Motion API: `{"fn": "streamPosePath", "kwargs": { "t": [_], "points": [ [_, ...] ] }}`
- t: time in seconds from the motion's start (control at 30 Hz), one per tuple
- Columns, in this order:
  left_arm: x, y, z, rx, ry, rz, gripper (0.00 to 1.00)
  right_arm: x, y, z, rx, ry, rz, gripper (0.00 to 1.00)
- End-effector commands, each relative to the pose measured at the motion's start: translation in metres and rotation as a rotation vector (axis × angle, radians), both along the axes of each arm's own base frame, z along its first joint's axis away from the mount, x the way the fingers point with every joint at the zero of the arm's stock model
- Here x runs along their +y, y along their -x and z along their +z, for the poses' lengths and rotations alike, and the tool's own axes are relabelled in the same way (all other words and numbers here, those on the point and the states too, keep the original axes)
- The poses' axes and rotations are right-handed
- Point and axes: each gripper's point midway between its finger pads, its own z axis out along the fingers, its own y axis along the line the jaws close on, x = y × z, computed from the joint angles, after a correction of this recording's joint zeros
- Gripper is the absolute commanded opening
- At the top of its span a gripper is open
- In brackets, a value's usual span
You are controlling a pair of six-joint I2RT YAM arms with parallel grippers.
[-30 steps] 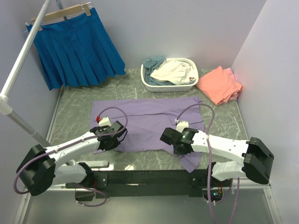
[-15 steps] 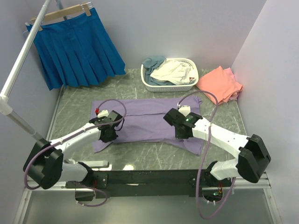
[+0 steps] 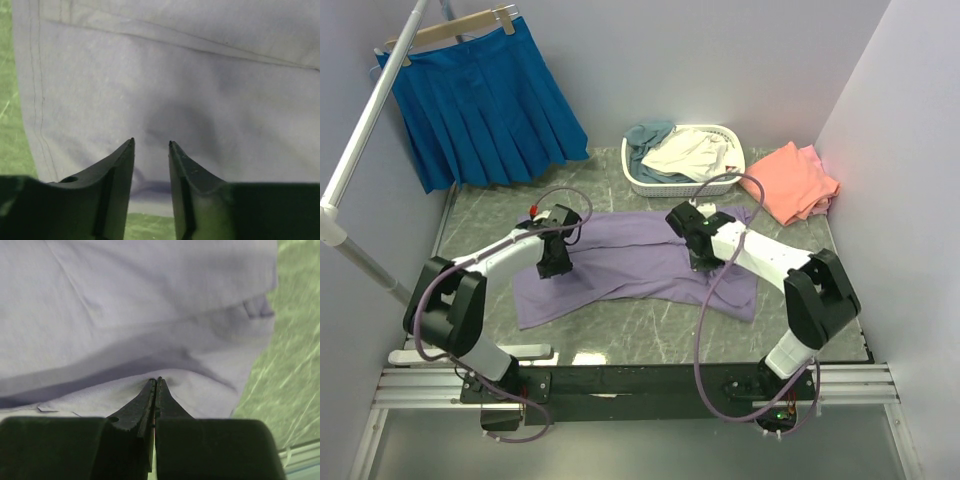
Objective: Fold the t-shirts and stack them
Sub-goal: Fold the tshirt
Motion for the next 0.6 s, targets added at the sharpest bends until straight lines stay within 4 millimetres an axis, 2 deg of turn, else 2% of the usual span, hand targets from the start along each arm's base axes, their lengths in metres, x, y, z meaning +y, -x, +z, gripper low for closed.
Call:
{"fn": "streamPosePath", "kwargs": {
  "t": [0.0,0.07,0.2,0.33,0.4,0.5,0.57],
  "points": [
    [-0.001,-0.008,0.006,0.018,-0.009,-0.058,0.44,0.007,-0.033,0.011,-0.054,0.002,0.032,0.0],
    [-0.008,0.0,0.006,0.038,0.034,-0.09,0.55,0.006,-0.036,0.009,-0.05,0.004,0.033,0.0],
    [-0.022,0.035,0.018,0.065,0.144,-0.143,0.67,0.005,-0.04,0.008,-0.055,-0.016,0.034,0.0],
    [-0.031,0.073,0.029,0.109,0.234,-0.078,0.68,0.003,-0.04,0.006,-0.053,-0.021,0.038,0.0],
    [-0.028,0.093,0.029,0.121,0.245,-0.045,0.69,0.003,-0.041,0.006,-0.054,-0.033,0.041,0.01],
    [-0.022,0.11,0.019,0.14,0.256,0.043,0.67,0.004,-0.04,0.004,-0.056,-0.047,0.054,0.01],
    [-0.02,0.11,0.015,0.115,0.254,0.084,0.66,0.006,-0.041,0.004,-0.06,-0.066,0.065,0.01]
  ]
}}
